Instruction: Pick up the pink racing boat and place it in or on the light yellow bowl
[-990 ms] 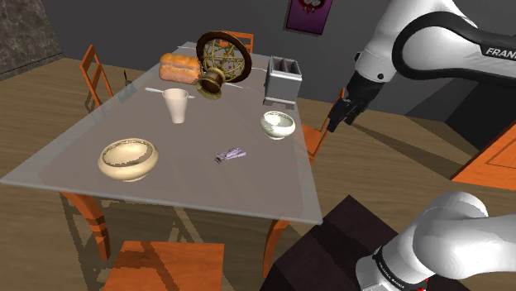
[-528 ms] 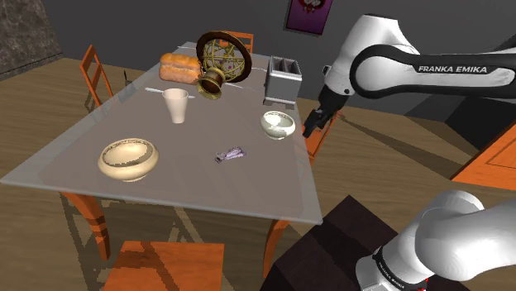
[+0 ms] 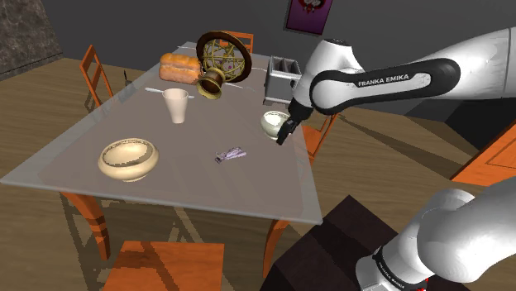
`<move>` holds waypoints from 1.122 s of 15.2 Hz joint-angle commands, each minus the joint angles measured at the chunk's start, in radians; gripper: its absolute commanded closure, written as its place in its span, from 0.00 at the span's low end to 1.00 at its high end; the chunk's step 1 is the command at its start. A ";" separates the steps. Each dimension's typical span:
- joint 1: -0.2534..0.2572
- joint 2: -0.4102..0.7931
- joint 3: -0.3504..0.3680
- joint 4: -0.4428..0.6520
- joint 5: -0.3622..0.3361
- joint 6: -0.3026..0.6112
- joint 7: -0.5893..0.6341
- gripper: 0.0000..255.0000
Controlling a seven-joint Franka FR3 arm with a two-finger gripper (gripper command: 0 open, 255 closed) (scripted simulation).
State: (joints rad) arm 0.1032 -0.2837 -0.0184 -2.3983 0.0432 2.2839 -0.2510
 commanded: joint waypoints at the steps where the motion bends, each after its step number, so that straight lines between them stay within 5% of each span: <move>1: 0.015 0.066 -0.001 0.023 0.010 0.055 -0.047 0.00; 12: 0.071 0.458 0.038 0.241 0.084 0.281 -0.293 0.00; 17: 0.072 0.506 0.042 0.248 0.088 0.323 -0.297 0.00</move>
State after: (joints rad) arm 0.1743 0.2120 0.0222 -2.1513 0.1301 2.5963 -0.5467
